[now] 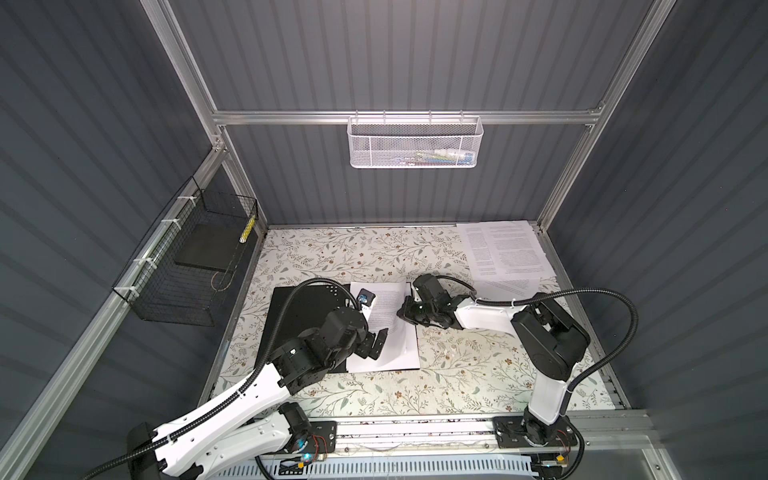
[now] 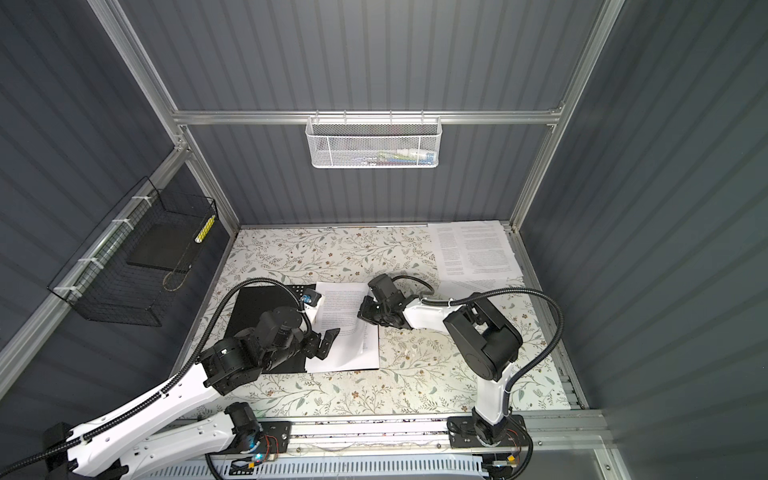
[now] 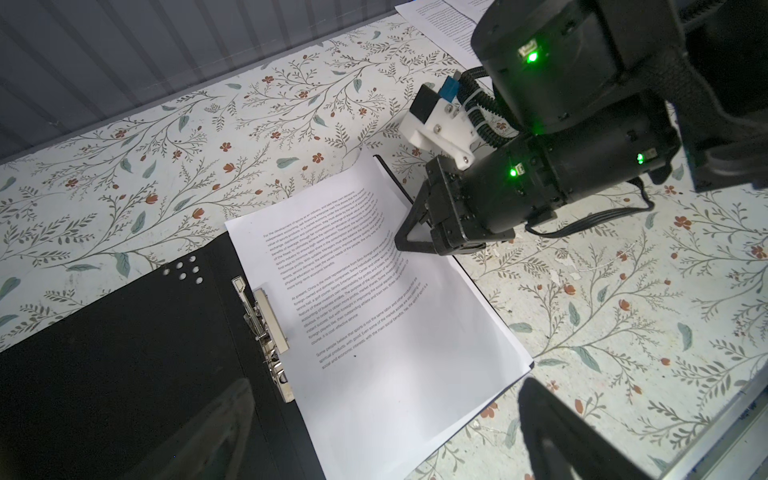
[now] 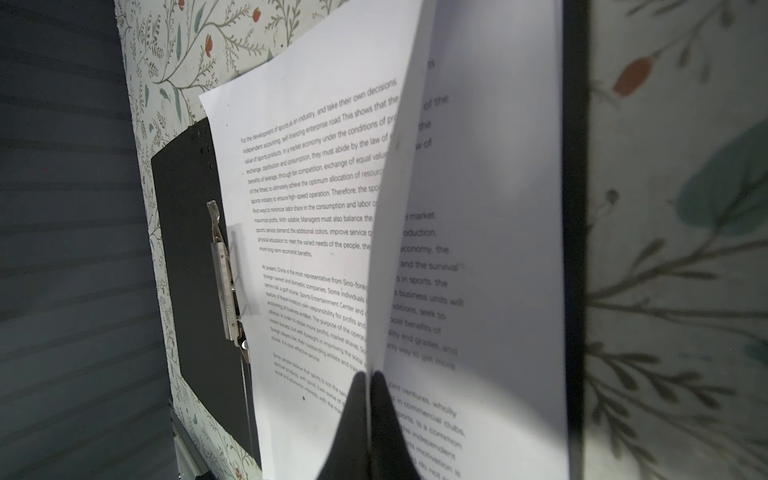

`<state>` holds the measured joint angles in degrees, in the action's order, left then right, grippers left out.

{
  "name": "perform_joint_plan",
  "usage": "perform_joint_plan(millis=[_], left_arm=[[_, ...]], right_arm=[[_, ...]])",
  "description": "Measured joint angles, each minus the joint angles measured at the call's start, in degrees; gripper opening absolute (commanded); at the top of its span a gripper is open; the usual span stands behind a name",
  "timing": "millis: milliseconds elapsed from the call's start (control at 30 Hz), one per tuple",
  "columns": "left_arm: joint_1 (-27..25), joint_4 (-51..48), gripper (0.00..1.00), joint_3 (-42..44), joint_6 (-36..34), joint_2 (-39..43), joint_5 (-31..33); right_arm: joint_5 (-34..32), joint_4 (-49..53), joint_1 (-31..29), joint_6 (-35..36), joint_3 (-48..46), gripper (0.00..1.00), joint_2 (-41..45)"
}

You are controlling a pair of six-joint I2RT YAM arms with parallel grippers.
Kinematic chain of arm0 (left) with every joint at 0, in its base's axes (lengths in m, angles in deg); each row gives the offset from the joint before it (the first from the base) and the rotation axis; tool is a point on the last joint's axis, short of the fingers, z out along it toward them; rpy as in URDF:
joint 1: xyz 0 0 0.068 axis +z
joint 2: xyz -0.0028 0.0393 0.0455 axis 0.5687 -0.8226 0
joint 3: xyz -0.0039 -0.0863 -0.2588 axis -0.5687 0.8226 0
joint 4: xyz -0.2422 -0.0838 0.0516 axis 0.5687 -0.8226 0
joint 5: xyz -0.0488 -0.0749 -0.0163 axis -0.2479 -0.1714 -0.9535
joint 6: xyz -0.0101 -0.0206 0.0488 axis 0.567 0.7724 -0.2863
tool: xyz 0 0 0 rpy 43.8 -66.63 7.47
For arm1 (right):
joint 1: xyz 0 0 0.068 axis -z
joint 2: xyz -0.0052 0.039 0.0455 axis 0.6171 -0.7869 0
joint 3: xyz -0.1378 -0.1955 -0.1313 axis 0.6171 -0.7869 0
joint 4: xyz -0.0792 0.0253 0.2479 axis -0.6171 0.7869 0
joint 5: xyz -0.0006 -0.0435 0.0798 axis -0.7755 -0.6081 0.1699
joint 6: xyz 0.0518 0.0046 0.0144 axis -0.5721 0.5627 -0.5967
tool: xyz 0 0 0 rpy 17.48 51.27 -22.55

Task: Put the files into the folder
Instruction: 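Hold the sheet edge beside the folder with the right gripper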

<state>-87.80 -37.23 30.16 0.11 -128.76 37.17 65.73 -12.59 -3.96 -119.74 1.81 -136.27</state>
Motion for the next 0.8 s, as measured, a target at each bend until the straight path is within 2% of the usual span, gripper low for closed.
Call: perform_joint_plan(millis=[800], left_arm=[[0.37, -0.13, 1.00, -0.17, -0.02, -1.01, -1.03]], right_arm=[[-2.10, 0.85, 0.00, 0.02, -1.66, 0.00, 0.76]])
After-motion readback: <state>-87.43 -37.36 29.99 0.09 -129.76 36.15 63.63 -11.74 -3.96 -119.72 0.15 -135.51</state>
